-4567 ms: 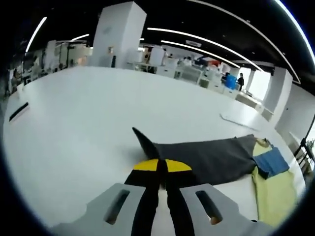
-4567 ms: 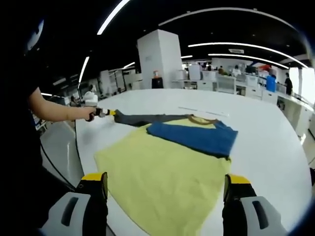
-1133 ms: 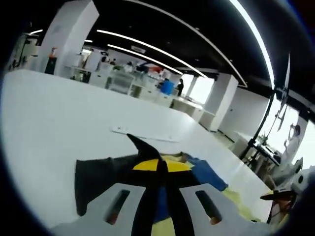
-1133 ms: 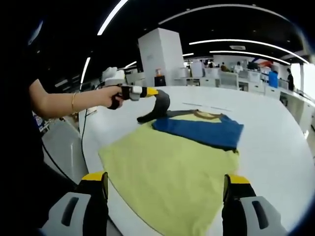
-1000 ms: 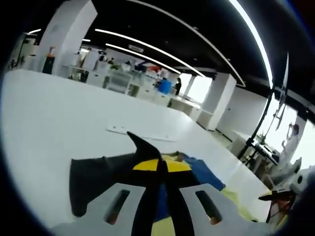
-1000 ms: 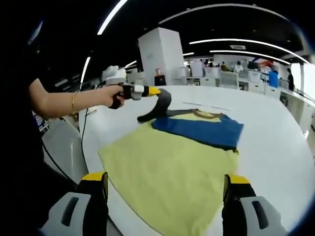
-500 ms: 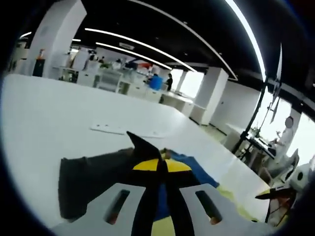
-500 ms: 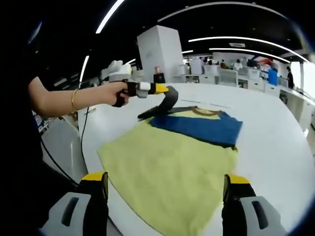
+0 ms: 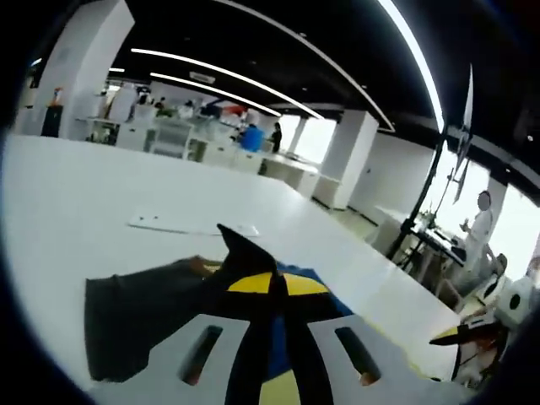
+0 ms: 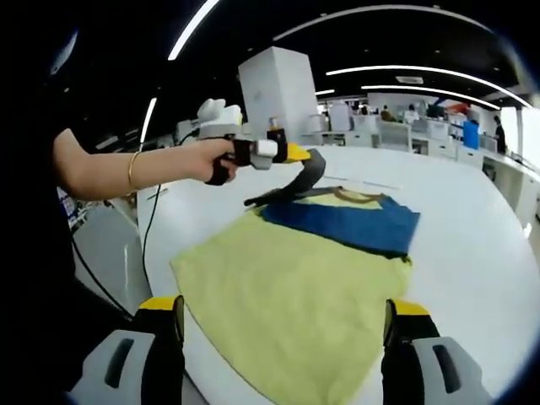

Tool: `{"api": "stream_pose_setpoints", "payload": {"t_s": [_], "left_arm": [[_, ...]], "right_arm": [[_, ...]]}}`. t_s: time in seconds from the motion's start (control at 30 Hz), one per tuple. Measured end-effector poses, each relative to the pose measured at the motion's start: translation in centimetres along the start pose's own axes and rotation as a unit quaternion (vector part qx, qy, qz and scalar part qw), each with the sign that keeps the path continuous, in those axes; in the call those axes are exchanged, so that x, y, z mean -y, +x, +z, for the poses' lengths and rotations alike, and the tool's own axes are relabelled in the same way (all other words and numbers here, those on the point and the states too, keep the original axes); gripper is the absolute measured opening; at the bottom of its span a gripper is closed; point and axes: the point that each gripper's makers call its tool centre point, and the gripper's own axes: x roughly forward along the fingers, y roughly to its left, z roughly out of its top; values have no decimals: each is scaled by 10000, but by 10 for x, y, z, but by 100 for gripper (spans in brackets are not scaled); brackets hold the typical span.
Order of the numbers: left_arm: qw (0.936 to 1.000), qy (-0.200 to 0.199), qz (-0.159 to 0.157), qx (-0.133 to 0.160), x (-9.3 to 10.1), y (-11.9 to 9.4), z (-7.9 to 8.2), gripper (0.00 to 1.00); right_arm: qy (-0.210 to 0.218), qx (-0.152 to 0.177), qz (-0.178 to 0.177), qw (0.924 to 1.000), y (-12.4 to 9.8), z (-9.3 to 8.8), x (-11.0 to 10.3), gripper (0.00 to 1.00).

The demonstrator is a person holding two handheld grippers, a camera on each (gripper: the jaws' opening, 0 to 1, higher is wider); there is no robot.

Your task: Fold the garment on the visible template until the final outline fits inside the template.

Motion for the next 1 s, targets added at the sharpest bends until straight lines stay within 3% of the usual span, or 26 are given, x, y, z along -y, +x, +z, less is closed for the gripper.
{"api": "stream_pose_setpoints", "payload": {"t_s": [0.4, 1.0], "left_arm": [[9990, 111, -430, -53, 33, 24, -3, 0], [9930, 166, -1149, -230, 79, 47, -19, 0]], "right_arm": [[49, 17, -82, 10000, -3, -1, 6, 98], [141, 40, -110, 9998, -2, -4, 11, 98]]}}
